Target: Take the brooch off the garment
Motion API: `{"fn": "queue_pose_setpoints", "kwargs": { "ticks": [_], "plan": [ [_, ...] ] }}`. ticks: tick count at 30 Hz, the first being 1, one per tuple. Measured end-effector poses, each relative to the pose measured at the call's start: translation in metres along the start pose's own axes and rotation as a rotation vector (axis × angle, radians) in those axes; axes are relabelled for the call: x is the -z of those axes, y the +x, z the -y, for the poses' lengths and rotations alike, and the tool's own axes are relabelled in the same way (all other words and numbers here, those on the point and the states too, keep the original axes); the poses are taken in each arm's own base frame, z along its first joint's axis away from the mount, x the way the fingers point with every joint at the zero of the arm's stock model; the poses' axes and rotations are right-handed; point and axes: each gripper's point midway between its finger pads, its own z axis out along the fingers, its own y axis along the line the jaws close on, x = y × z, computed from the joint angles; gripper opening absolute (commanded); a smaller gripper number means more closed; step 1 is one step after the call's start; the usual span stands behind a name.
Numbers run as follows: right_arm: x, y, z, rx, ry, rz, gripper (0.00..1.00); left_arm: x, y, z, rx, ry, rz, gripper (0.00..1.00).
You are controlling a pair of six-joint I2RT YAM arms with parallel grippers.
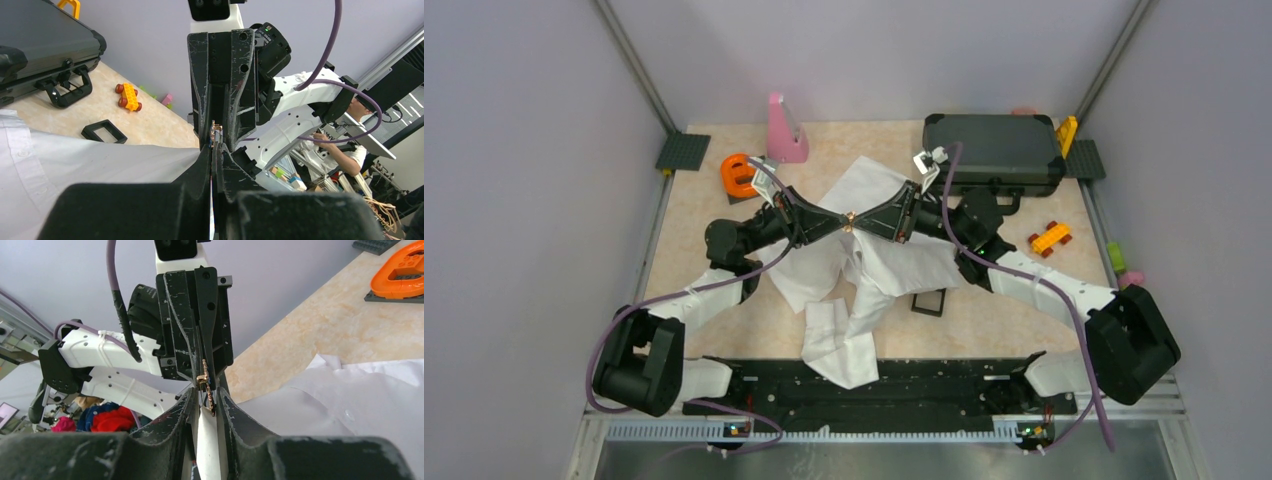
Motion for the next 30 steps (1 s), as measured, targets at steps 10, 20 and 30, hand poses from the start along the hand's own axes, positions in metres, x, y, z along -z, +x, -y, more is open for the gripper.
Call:
{"fn": "queue_pose_setpoints", "kwargs": {
  "ticks": [10,20,30],
  "plan": [
    [0.000,0.002,0.003,-0.002,0.012,-0.009,0.04,0.001,0.002,0.001,0.003,-0.001,-0.010,0.00],
    [-0.007,0.002,0.009,0.016,0.021,-0.042,0.07,0.003,-0.001,-0.004,-0.013,-0.023,-0.004,0.00],
    [-0.009,0.010,0.015,0.032,0.042,-0.088,0.19,0.006,0.003,-0.011,-0.014,-0.063,-0.022,0.00]
  ]
}}
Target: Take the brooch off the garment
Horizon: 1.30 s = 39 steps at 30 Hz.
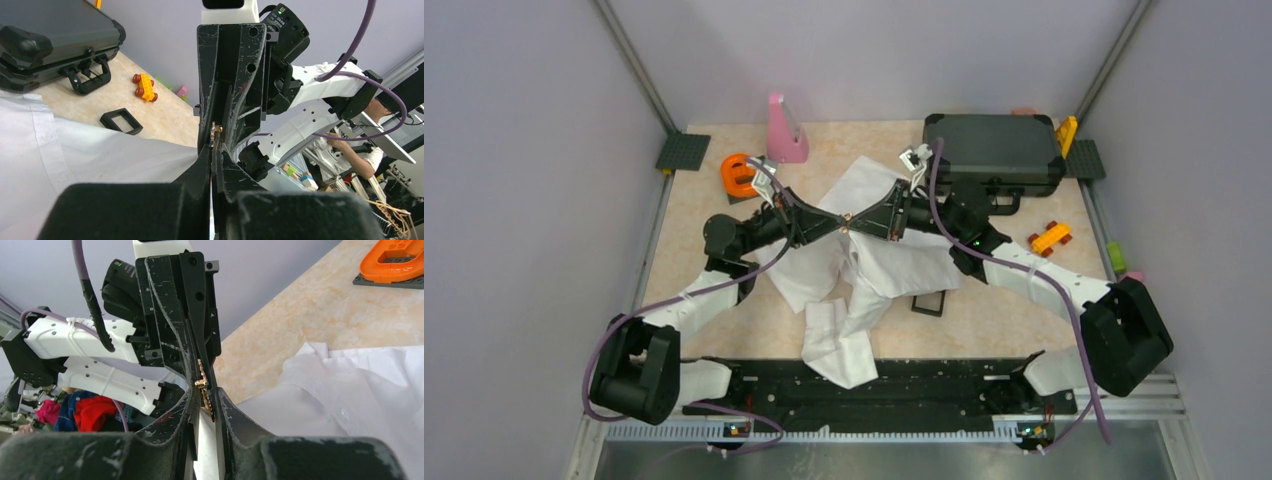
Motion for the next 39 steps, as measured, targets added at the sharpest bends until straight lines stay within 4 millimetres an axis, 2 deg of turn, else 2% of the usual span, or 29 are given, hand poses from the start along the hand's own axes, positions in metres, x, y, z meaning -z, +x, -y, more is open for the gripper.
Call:
{"fn": "queue_pose_setpoints", "kwargs": {
  "ticks": [6,12,17,19,24,25,28,30,36,39],
  "plan": [
    [0.001,0.009,0.003,0.022,0.006,-0.038,0.31,0.000,0.005,-0.004,0.017,-0.013,-0.021,0.00],
    [0.004,0.021,-0.004,0.050,-0.004,-0.076,0.59,-0.002,0.010,-0.001,0.009,-0.013,-0.030,0.00],
    [0.021,0.026,-0.017,0.106,-0.024,-0.053,0.60,-0.001,0.009,0.000,-0.018,-0.028,-0.027,0.00],
    [0.025,0.028,-0.018,0.126,-0.022,-0.054,0.58,-0.001,0.009,0.000,-0.024,-0.033,-0.029,0.00],
    [0.028,0.038,-0.004,0.161,0.025,-0.082,0.47,-0.001,0.007,-0.002,-0.031,-0.047,-0.028,0.00],
    [0.029,0.041,-0.001,0.163,0.032,-0.090,0.42,-0.001,0.007,-0.002,-0.033,-0.048,-0.027,0.00],
    [0.030,0.046,0.004,0.166,0.047,-0.105,0.13,-0.001,0.007,-0.003,-0.029,-0.055,-0.027,0.00],
    [0.030,0.047,0.007,0.171,0.054,-0.111,0.00,-0.001,0.008,-0.005,-0.028,-0.061,-0.028,0.00],
    [0.031,0.047,0.011,0.143,0.086,-0.121,0.00,0.000,0.009,-0.013,-0.061,-0.115,-0.055,0.00],
    [0.030,0.032,0.011,0.123,0.103,-0.091,0.00,0.003,0.007,-0.016,-0.112,-0.156,-0.065,0.00]
  ]
}}
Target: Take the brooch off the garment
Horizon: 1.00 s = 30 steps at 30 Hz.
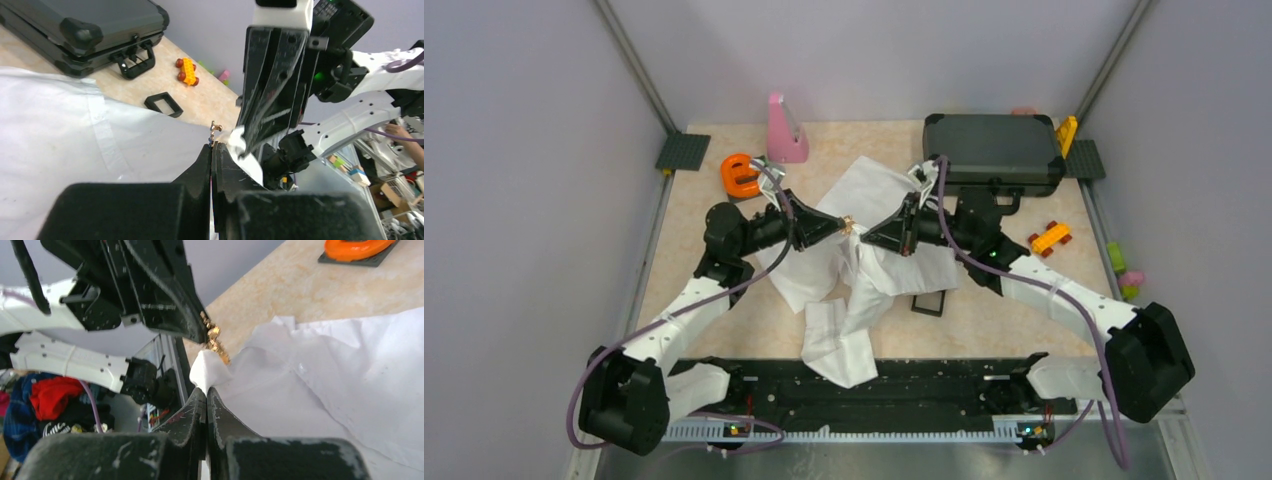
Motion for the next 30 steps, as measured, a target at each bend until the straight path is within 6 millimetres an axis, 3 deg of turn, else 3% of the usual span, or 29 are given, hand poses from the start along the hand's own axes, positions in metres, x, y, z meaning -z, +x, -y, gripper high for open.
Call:
{"fn": "queue_pose_setpoints", "kwargs": {
  "ticks": [7,12,17,18,19,20,22,25,30],
  "plan": [
    [0.006,-0.041,0.015,-0.041,0.056,0.092,0.00,0.005,0.007,-0.013,-0.048,-0.078,-0.036,0.00],
    [0.005,-0.038,0.019,-0.054,0.068,0.087,0.00,0.009,0.012,-0.026,-0.021,-0.148,-0.046,0.00],
    [0.005,-0.020,0.039,-0.062,0.132,0.062,0.00,0.013,0.002,-0.027,0.013,-0.177,-0.014,0.00],
    [0.002,-0.016,0.046,-0.064,0.147,0.054,0.03,0.013,0.000,-0.026,0.021,-0.176,-0.008,0.00],
    [-0.002,-0.011,0.053,-0.070,0.164,0.039,0.19,0.013,-0.002,-0.024,0.031,-0.172,-0.004,0.00],
    [-0.006,-0.008,0.061,-0.077,0.180,0.025,0.46,0.012,-0.003,-0.022,0.042,-0.165,0.000,0.00],
    [-0.015,-0.004,0.076,-0.093,0.214,-0.004,0.64,0.012,-0.007,-0.019,0.069,-0.152,0.014,0.00],
    [-0.022,-0.011,0.085,-0.073,0.241,-0.009,0.66,0.010,-0.011,-0.013,0.105,-0.125,0.028,0.00],
    [-0.014,-0.024,0.061,-0.008,0.172,0.050,0.63,0.006,-0.019,-0.006,0.153,-0.090,0.054,0.00]
  ]
}}
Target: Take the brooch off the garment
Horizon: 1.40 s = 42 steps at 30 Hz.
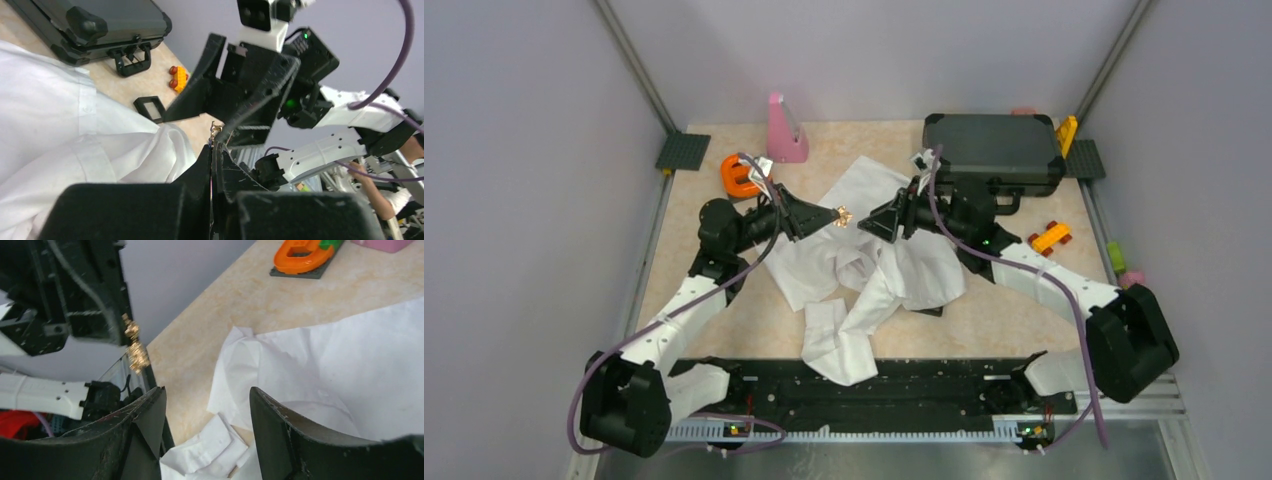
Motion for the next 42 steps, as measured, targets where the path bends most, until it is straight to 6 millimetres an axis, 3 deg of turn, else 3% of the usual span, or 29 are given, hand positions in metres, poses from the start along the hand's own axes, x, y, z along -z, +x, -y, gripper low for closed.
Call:
{"fn": "queue_pose_setpoints", "kwargs": {
  "ticks": [7,11,16,27,37,42],
  "plan": [
    [0.026,0.014,-0.040,0.008,-0.200,0.052,0.60,-0.004,-0.005,0.010,0.087,0.066,0.009,0.00],
    [0.027,0.005,-0.059,-0.016,-0.300,0.083,0.53,-0.005,-0.008,0.019,0.123,0.128,0.019,0.00],
    [0.027,-0.008,-0.078,-0.061,-0.396,0.130,0.53,-0.004,-0.008,0.026,0.162,0.180,0.022,0.00],
    [0.022,-0.022,-0.090,-0.128,-0.449,0.161,0.52,-0.002,-0.012,0.039,0.169,0.233,0.027,0.00],
    [0.017,-0.031,-0.095,-0.138,-0.466,0.172,0.44,-0.004,-0.008,0.043,0.176,0.259,0.012,0.00],
    [0.015,-0.030,-0.096,-0.139,-0.473,0.167,0.33,-0.004,-0.008,0.045,0.174,0.265,0.010,0.00]
  ]
}}
